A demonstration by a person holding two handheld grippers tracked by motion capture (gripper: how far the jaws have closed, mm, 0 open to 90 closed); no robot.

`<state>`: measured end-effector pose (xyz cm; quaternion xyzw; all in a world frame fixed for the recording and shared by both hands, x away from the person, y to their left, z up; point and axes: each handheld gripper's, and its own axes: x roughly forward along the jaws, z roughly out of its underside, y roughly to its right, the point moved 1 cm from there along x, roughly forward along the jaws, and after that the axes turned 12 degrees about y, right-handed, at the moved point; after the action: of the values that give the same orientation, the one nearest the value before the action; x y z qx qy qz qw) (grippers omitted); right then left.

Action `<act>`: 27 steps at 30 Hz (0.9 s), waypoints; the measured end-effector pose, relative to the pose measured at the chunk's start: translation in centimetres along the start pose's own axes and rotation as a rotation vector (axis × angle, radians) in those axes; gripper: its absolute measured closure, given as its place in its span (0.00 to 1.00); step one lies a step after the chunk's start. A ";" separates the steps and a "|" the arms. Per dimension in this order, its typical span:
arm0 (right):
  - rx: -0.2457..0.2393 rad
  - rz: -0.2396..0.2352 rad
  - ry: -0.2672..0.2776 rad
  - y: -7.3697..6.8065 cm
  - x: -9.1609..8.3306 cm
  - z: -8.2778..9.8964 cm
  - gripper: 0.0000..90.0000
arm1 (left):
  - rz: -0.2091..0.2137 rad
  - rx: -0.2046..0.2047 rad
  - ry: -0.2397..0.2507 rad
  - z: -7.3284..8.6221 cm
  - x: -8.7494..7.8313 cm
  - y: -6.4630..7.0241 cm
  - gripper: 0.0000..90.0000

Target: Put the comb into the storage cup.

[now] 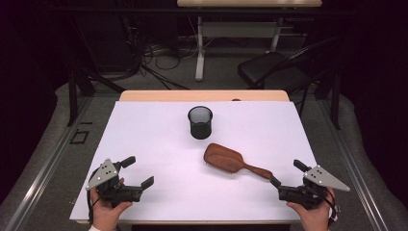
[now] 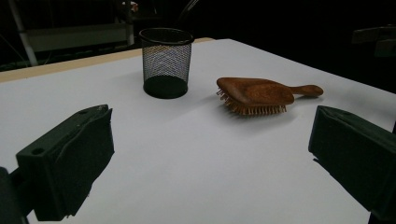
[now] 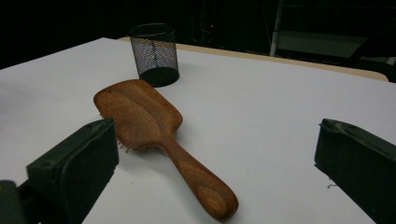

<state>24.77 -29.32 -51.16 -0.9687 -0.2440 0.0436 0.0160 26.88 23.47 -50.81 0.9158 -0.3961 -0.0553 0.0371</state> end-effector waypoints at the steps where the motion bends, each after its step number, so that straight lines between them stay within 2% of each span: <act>1: -0.002 -0.001 0.000 0.0 0.0 0.0 0.00 | 0.000 -0.001 0.004 0.0 0.0 0.0 0.00; 4: -0.007 -0.002 -0.019 -0.2 0.2 0.2 0.00 | 0.000 -0.003 0.005 -0.1 0.0 0.0 0.00; 5: -0.026 -0.001 -0.023 -0.3 0.1 0.2 0.00 | 0.001 -0.003 0.006 -0.1 -0.1 0.1 0.00; 13: -0.027 -0.004 -0.026 -0.4 0.2 0.0 0.00 | 0.005 -0.014 -0.007 0.2 0.1 0.1 0.00; 16: -0.020 -0.020 -0.039 -0.6 0.4 0.0 0.00 | 0.016 -0.008 -0.023 0.3 0.1 0.1 0.00; 27: -0.048 -0.052 -0.084 -1.3 0.7 0.0 0.00 | 0.008 -0.014 -0.019 0.2 0.1 0.6 0.00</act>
<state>24.79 -27.78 -51.10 -0.9595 -0.2704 0.0778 -0.0161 26.48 23.03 -50.93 0.9133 -0.3998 -0.0664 0.0398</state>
